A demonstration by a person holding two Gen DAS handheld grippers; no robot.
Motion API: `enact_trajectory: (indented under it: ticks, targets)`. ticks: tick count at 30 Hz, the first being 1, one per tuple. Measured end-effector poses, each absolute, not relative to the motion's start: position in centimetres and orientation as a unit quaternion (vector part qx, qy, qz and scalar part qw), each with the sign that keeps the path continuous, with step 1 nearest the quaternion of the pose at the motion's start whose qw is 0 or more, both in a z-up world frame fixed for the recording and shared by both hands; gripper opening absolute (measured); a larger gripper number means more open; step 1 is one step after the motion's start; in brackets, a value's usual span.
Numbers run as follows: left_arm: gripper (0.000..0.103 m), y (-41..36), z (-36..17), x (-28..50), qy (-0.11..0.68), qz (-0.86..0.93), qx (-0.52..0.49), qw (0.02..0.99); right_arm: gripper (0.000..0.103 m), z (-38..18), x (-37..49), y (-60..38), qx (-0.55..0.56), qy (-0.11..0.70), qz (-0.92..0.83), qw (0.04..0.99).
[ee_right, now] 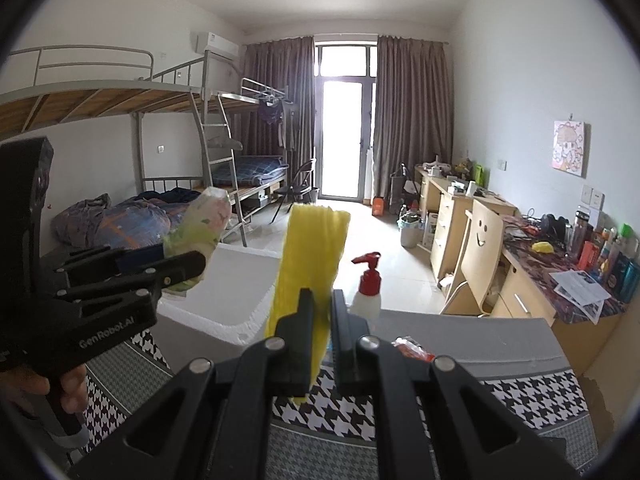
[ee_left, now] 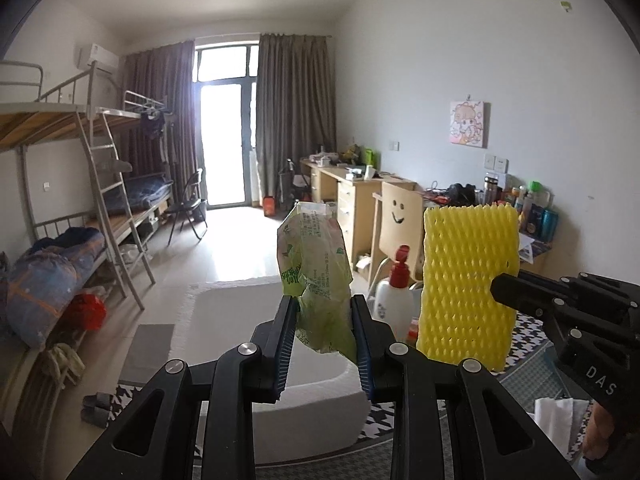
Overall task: Organize soft objects
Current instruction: 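Carry the bag and foam sleeve in both grippers over to the white foam box, then open the left gripper to drop the plastic bag into the foam box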
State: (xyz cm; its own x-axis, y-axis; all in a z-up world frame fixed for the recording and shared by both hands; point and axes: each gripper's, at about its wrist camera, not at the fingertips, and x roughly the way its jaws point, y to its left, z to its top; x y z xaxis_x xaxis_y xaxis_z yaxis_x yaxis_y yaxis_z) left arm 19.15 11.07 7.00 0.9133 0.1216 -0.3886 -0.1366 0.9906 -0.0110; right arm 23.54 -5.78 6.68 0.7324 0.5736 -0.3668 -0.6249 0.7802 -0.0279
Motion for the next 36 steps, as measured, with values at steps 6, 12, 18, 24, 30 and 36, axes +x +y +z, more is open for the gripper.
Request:
enact_trajectory:
  ticks: [6, 12, 18, 24, 30, 36]
  targets:
    - [0.029, 12.1, 6.7, 19.8, 0.206, 0.081, -0.024, 0.975, 0.011, 6.9, 24.2, -4.6, -0.077, 0.175, 0.332, 0.924]
    - [0.029, 13.3, 6.0, 21.0, 0.221, 0.096, -0.033, 0.97, 0.011, 7.2, 24.5, -3.4, -0.082, 0.175, 0.338, 0.921]
    - [0.029, 14.7, 5.1, 22.3, 0.239, 0.113, -0.046, 0.963, 0.011, 7.2, 24.9, -2.6, -0.085, 0.176, 0.344, 0.918]
    - [0.029, 15.4, 4.0, 23.6, 0.261, 0.119, -0.048, 0.957, 0.011, 7.3, 25.1, -1.6, -0.09, 0.177, 0.348, 0.916]
    - [0.063, 16.2, 3.3, 24.0, 0.272, 0.121, -0.056, 0.953, 0.011, 7.3, 25.2, -1.2, -0.093, 0.177, 0.347, 0.916]
    - [0.084, 17.0, 3.9, 23.1, 0.253, 0.131, -0.068, 0.956, 0.011, 7.4, 25.5, -0.7, -0.095, 0.179, 0.346, 0.916]
